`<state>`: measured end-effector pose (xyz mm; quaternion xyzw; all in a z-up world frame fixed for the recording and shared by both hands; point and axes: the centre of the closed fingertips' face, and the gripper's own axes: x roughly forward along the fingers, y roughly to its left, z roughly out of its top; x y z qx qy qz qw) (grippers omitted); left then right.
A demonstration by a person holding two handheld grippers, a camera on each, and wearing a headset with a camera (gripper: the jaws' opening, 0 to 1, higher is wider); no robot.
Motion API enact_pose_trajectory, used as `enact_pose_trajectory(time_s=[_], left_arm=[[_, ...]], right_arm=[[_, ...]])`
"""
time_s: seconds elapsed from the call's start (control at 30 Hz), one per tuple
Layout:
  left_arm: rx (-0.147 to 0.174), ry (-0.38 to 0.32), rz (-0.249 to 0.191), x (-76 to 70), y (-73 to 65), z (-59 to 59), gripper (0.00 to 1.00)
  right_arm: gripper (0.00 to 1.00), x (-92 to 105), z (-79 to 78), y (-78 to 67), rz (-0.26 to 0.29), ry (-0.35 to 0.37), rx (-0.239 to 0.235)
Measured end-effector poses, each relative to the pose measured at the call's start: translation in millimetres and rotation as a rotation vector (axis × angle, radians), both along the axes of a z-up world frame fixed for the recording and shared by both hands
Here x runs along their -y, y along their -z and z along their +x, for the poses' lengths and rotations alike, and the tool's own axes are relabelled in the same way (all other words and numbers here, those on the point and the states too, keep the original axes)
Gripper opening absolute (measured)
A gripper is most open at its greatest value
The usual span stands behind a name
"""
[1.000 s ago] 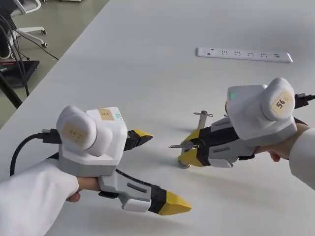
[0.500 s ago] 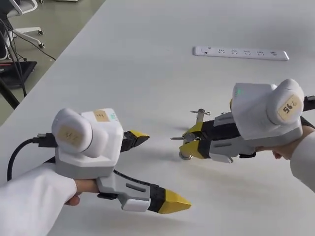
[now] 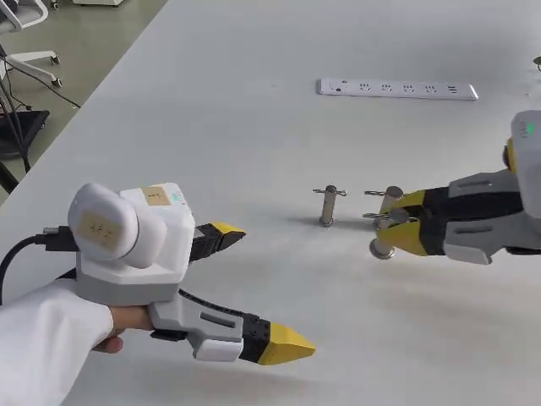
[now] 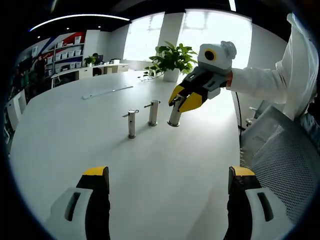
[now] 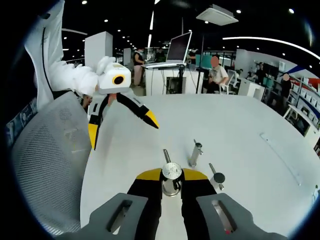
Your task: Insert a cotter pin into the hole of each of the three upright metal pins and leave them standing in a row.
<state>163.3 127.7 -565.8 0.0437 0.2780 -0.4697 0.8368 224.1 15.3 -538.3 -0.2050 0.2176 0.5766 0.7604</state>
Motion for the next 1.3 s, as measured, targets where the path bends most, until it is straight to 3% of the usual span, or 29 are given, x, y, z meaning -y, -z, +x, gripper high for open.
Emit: enact_pose_trajectory(time_s=[0.1, 0.3, 0.4, 0.47, 0.87, 1.0, 1.3], left_arm=[[0.001, -0.007, 0.007, -1.6, -0.2, 0.9, 0.99], [-0.004, -0.020, 0.040, -7.0, 4.8, -0.3, 0.99], [-0.031, -0.033, 0.015, -6.3, 3.1, -4.1, 0.99], [-0.018, -0.042, 0.019, -7.9, 1.4, -3.3, 0.99], [-0.029, -0.081, 0.044, -18.1, -1.5, -6.7, 0.99], [-0.013, -0.089, 0.046, -21.6, -4.7, -7.2, 0.99], [-0.037, -0.090, 0.055, -19.3, 0.4, -11.8, 0.99]], right_arm=[[0.08, 21.6, 9.7, 1.0, -0.026, 0.043, 0.005], [0.08, 46.0, 18.5, -0.4, -0.027, 0.085, 0.009], [0.08, 55.7, 24.8, 2.6, -0.039, 0.102, 0.011], [0.08, 60.7, 28.9, 4.7, -0.038, 0.108, 0.008], [0.08, 59.5, 46.2, 20.4, -0.020, 0.080, -0.031], [0.08, 57.8, 49.9, 24.8, -0.019, 0.063, -0.042], [0.08, 53.1, 52.5, 27.5, -0.017, 0.025, -0.049]])
